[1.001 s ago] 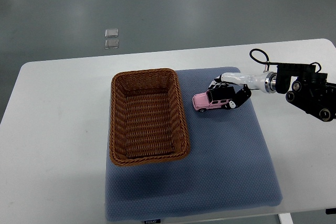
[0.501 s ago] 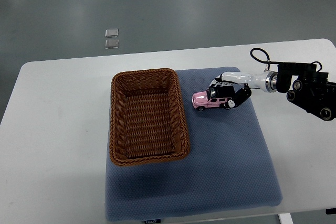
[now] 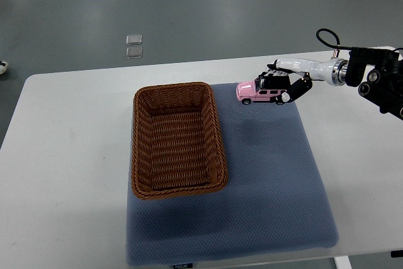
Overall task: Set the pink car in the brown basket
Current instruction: 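Lift the pink SUV and carry it over the wicker basket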
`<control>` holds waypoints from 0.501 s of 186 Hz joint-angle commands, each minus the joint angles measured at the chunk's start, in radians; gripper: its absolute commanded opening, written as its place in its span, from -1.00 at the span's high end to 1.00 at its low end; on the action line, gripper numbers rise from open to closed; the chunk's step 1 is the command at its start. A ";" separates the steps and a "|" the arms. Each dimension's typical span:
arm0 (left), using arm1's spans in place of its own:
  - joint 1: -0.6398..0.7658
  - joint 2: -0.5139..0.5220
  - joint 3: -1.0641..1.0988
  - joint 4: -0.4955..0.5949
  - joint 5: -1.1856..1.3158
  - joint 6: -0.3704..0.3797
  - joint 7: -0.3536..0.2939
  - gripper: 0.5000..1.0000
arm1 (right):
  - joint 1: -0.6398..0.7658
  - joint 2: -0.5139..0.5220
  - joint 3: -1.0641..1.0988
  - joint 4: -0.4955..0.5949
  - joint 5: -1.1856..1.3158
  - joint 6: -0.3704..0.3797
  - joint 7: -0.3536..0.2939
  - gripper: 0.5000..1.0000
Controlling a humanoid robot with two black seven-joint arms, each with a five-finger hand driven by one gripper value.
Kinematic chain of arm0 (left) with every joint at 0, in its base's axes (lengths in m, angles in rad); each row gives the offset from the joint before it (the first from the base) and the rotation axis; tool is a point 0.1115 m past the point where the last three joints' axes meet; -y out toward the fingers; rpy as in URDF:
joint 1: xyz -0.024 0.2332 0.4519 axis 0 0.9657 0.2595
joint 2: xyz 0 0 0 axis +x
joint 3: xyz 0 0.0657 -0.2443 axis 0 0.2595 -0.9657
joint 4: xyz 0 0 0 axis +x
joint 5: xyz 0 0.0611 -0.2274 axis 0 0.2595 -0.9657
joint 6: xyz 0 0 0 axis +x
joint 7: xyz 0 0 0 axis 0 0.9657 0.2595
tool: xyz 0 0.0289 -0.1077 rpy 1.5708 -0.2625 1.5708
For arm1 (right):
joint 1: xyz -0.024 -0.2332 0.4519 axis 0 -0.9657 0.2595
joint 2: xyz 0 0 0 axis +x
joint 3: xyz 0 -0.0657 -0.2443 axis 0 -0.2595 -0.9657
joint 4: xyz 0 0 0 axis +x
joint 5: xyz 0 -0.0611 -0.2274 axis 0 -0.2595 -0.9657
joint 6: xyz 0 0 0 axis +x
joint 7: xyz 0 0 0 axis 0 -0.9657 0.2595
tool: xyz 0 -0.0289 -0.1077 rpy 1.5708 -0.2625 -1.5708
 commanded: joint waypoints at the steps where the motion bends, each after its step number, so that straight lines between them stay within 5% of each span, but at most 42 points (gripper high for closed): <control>1: 0.000 0.000 0.001 0.000 0.000 0.000 0.000 -1.00 | 0.035 -0.005 0.000 0.000 0.001 0.012 0.005 1.00; 46: 0.000 0.000 0.001 0.000 0.000 0.001 0.000 -1.00 | 0.101 0.039 -0.002 0.009 0.001 0.015 0.042 1.00; 93: 0.000 0.000 0.001 0.000 0.000 0.001 0.000 -1.00 | 0.173 0.219 -0.035 0.011 -0.017 0.021 0.034 1.00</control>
